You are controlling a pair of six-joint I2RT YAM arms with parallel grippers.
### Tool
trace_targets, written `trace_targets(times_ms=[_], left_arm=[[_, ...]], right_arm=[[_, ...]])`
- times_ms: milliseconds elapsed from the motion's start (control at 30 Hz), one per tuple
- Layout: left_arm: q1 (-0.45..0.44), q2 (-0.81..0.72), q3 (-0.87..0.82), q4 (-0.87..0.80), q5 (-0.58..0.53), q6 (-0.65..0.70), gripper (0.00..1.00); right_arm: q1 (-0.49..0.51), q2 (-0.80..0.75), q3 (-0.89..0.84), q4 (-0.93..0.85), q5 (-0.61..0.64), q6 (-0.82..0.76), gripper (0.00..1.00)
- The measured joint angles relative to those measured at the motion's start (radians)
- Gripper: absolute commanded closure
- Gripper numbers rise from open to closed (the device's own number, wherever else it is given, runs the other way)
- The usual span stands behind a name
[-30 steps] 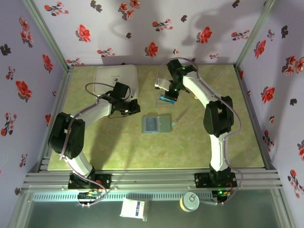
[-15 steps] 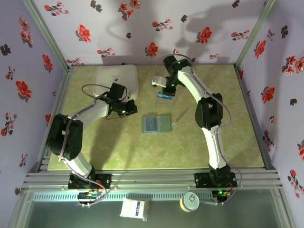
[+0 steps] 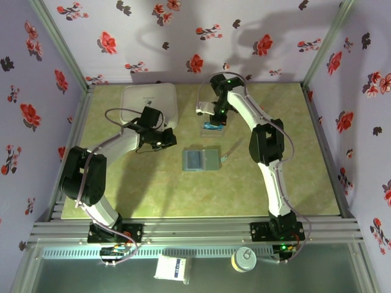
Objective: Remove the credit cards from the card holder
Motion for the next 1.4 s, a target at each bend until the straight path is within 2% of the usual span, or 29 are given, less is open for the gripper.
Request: trace_targets(times_ms=[633,900,1133,1400], left_arm=[[0.004,0.0,-0.019,0.008,0.0,0.0,0.97],[0.004,0.0,-0.02,0.008,0.0,-0.001,0.97],[0.004,0.0,-0.02,0.014,0.003,0.0,0.97],[0.005,0.025,0.016,-0.005,0.008,0.0,0.98]], right_arm=[[0.0,0.105,0.066,-0.141,-0.101,-0.033,1.0],[-0.002,0.117,0.078,-0.169,-0.114,-0.032,0.8],[-0.002,0.119,0.097,-0.169,-0.117,-0.005,0.75],[-0.01,0.053,0.091,-0.119,-0.116,0.084,0.73]])
